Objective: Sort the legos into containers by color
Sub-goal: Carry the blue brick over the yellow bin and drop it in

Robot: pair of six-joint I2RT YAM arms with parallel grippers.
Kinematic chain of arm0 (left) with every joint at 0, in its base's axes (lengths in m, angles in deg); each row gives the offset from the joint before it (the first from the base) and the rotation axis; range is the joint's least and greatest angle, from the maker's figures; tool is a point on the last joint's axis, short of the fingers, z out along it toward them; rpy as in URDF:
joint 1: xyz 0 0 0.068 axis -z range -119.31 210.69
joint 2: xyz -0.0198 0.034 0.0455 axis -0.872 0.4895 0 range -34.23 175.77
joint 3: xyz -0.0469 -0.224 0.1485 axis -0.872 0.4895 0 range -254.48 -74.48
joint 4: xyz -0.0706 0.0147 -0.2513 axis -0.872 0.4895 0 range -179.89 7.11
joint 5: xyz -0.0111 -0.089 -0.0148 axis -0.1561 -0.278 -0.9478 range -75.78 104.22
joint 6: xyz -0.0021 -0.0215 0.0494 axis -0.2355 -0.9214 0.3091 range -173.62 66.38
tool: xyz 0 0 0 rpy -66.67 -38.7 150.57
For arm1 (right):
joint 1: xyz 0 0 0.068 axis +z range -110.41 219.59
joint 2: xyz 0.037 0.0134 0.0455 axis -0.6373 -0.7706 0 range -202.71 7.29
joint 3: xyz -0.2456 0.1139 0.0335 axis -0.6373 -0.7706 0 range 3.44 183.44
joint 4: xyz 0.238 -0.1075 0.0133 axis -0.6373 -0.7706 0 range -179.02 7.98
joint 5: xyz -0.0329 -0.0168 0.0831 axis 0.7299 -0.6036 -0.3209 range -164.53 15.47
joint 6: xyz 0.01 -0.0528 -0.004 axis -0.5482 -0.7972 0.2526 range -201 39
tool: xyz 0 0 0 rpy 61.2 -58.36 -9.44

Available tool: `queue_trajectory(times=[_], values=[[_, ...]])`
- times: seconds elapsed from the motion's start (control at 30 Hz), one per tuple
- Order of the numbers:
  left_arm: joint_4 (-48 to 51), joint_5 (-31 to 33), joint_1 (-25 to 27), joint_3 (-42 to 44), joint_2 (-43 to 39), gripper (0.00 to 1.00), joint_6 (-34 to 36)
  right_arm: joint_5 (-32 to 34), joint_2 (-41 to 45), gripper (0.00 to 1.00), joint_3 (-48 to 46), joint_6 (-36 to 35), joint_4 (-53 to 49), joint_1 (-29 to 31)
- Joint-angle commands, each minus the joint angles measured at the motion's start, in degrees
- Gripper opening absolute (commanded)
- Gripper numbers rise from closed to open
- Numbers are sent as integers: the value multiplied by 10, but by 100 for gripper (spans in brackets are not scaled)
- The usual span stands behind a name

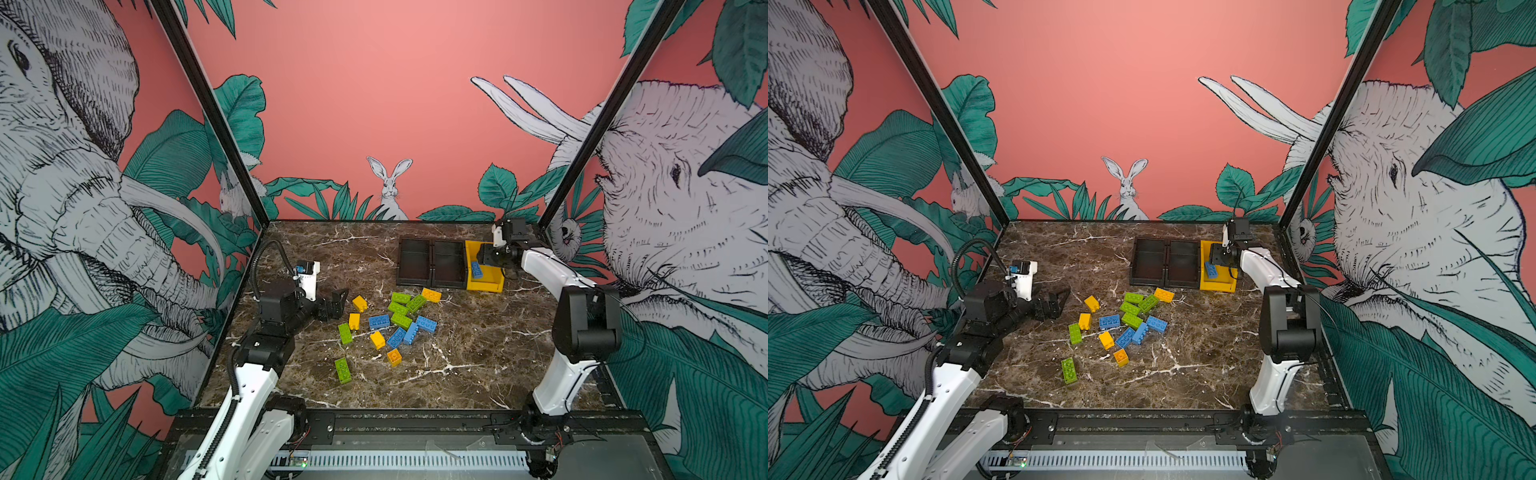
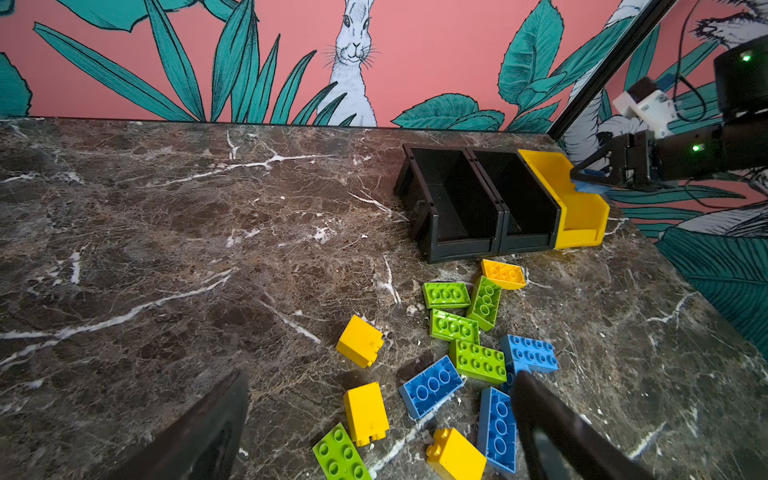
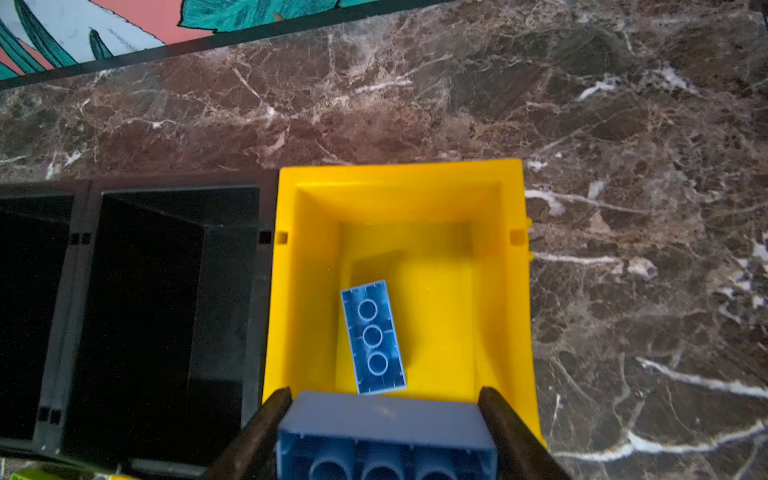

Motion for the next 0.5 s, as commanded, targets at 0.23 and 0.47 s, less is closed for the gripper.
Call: queue_trajectory(times=[0.23,0.47], values=[[7,16,2,1,-5,99,7,23,-65,74,76,2,-21,-3],[5,14,2,1,-1,99,6,20,-40,83,91,-19,-58,-3]])
